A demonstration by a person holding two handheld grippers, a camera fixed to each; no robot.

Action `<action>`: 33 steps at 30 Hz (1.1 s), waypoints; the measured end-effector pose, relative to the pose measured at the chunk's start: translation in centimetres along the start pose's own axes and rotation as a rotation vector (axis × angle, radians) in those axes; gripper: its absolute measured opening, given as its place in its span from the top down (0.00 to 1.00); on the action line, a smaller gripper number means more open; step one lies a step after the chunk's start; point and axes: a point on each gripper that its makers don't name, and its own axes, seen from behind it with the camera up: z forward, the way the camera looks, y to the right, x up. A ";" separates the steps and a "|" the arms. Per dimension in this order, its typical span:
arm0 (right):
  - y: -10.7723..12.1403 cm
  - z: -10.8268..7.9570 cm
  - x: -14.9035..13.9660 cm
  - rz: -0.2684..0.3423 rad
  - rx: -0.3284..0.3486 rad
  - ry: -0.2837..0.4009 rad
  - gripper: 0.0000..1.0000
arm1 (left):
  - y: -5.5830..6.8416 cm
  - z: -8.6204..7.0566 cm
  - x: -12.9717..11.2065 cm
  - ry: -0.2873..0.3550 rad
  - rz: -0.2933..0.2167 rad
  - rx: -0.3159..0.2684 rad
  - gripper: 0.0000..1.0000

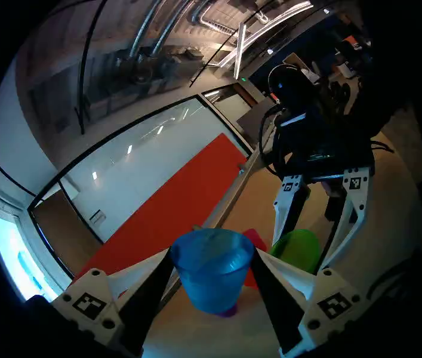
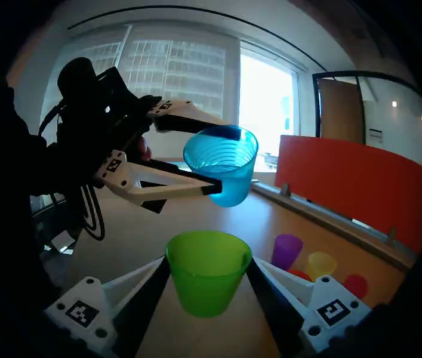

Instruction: Pour water

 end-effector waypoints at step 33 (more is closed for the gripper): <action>0.2 -0.2 0.7 -0.010 0.000 0.009 0.09 | 0.1 0.4 0.8 0.006 0.105 -0.005 0.13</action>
